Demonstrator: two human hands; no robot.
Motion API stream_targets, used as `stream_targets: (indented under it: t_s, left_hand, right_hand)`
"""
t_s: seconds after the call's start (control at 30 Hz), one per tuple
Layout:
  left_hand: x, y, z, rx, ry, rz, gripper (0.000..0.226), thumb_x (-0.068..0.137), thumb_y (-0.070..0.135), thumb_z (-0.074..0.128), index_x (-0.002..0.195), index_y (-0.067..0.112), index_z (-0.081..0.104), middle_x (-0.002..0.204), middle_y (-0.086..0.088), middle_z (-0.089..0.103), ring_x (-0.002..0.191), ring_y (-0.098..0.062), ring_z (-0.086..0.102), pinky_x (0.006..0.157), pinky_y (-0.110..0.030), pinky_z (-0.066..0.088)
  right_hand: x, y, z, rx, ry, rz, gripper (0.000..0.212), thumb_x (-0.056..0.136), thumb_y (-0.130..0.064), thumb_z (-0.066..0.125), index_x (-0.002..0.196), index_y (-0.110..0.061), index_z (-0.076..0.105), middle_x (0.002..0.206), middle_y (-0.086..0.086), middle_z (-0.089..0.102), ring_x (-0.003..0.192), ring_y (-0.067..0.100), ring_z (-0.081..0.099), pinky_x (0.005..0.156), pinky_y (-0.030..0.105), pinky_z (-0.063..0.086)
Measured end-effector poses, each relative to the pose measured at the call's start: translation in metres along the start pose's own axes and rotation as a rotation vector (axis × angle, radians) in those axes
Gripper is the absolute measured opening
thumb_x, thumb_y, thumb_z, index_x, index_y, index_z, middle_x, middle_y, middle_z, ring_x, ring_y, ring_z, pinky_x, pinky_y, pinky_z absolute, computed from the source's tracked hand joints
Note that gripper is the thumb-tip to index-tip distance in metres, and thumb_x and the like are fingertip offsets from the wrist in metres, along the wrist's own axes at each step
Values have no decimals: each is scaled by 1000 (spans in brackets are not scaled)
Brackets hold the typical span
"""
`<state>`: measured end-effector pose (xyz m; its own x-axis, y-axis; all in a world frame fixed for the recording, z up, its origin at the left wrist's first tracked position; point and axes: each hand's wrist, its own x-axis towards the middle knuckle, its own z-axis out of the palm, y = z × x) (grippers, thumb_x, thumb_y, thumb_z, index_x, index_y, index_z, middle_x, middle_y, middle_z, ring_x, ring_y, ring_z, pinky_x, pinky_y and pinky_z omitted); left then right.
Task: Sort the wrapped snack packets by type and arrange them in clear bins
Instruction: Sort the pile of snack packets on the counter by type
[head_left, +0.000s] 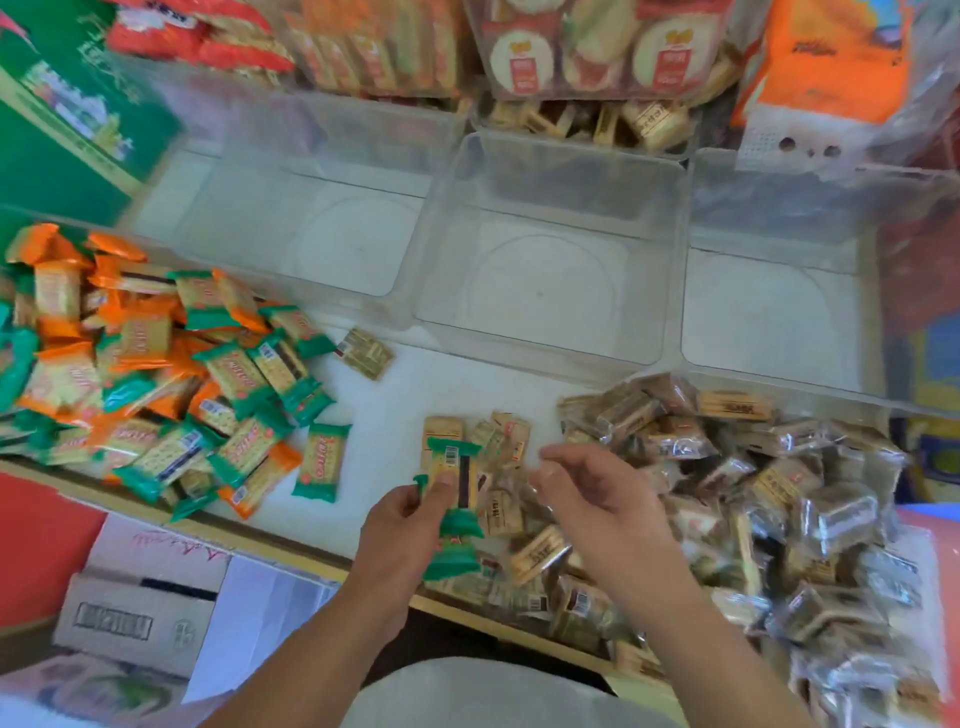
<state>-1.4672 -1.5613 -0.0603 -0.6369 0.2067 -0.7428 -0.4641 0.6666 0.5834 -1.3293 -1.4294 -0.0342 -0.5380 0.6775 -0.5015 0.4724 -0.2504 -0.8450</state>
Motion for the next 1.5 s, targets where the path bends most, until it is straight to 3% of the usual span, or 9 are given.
stream_targets:
  t_s: [0.17,0.33,0.63,0.8,0.9,1.0,1.1,1.27,1.5]
  left_hand:
    - [44,-6,-56,-102,-59,-20,36,90,46,76,90,11,64,89,-8,76,74,-20,75,56,-26,55]
    - [110,9,-150,24,32,18,42,85,51,79,109,20,63,99,-2,73,87,-22,72,83,-47,61]
    - [158,28,-243,14,-90,68,35,91,46,75,99,12,65,91,-13,71,69,-19,71,55,-26,49]
    - [188,8,-271,620,74,313,69,89,55,70,143,20,45,94,3,63,80,-17,64,55,-31,46]
    - [199,-5,-280,764,190,423,71,82,65,72,133,24,45,121,5,54,101,-21,61,69,-40,57]
    - [203,-2,-277,736,264,519,51,83,61,73,108,28,44,103,11,50,78,-15,57,54,-32,47]
    - [201,-3,-269,711,246,589,32,91,45,72,89,28,45,72,10,51,61,-14,53,48,-29,42]
    - [193,-6,-262,633,236,791,15,91,26,72,97,28,59,82,15,50,67,-12,51,51,-32,49]
    - [178,-9,-225,564,-20,878,10,91,31,61,101,29,62,91,18,53,80,-5,51,64,-31,51]
  right_hand:
    - [28,-16,97,-127,-146,45,11,97,-23,63,94,-26,73,82,-2,73,76,13,67,75,36,57]
    - [58,-37,179,-172,-162,119,15,96,-28,62,84,-28,72,87,8,73,85,33,68,80,51,56]
    - [80,-50,267,-71,-123,288,7,97,-24,65,100,-24,72,95,-1,75,93,21,70,82,38,57]
    - [97,-29,270,-424,-21,172,19,100,-28,60,118,-26,66,123,-6,66,104,13,62,87,30,52]
    - [119,-20,270,-735,-36,-146,42,99,-31,61,140,-23,55,152,-2,46,140,18,42,110,35,40]
    - [156,-26,276,-973,-127,-367,61,102,-42,52,158,-24,33,167,-6,20,157,18,9,125,41,21]
    - [180,-23,273,-1123,-225,-335,71,104,-53,38,163,-24,11,171,-6,2,157,16,-7,128,43,10]
    - [173,3,251,-1121,-237,-324,83,95,-71,21,163,-27,3,171,-9,-3,156,11,-11,127,45,16]
    - [141,11,192,-1076,-1,-84,74,100,-47,50,162,-25,15,171,-7,9,157,16,4,126,41,13]
